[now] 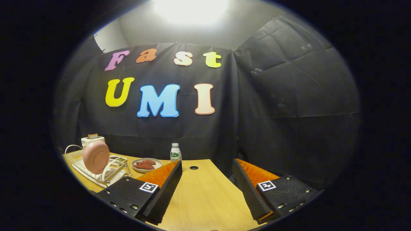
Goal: Take the plate from the dish rack, then take the spoon from the basket and place it into the plate.
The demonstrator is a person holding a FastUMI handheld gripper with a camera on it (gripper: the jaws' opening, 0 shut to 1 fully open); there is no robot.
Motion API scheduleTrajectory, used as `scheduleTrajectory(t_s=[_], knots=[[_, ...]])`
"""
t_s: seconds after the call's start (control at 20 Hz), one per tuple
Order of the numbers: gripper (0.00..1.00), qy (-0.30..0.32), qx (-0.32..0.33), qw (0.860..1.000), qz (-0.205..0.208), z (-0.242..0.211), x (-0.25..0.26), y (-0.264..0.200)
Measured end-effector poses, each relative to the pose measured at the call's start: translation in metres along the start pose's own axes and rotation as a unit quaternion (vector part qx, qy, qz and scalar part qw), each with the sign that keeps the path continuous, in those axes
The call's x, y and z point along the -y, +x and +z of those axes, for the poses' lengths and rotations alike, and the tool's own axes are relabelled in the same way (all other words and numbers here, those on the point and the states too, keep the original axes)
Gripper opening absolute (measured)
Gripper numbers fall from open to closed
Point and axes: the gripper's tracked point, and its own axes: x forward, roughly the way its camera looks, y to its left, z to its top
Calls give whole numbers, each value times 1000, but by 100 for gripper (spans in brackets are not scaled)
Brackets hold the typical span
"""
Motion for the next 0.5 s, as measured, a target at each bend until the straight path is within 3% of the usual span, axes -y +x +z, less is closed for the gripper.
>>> scheduleTrajectory(t_s=[0.25, 0.5], knots=[[97, 4, -19, 998, 53, 34, -74, -14], [97, 16, -27, 988, 149, 74, -178, 2]])
